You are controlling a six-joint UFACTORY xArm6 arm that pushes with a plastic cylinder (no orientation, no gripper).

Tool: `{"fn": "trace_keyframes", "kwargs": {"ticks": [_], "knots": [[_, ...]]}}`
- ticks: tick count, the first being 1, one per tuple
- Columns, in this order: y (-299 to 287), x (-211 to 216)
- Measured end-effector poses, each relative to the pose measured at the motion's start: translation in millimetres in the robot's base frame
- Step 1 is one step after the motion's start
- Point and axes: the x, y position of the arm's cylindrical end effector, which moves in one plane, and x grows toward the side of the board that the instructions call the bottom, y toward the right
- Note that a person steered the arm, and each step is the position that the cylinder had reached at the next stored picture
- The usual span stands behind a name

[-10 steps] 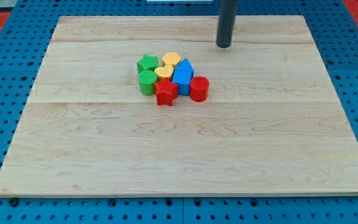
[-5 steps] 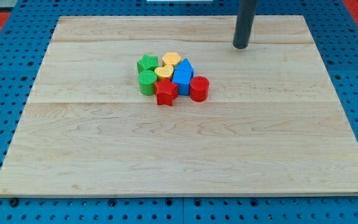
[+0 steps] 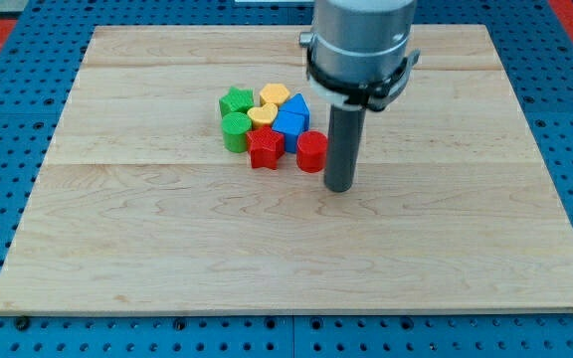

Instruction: Separate the red circle from the group of blocks

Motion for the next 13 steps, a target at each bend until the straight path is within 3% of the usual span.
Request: {"fn": "trace_keyframes", "kwargs": {"ticks": [1, 2, 4, 5, 11, 12, 13], "knots": [[-40, 2], [-41, -33], [-31, -60], [-54, -46], [-22, -141], [-22, -83], [-18, -74]]}}
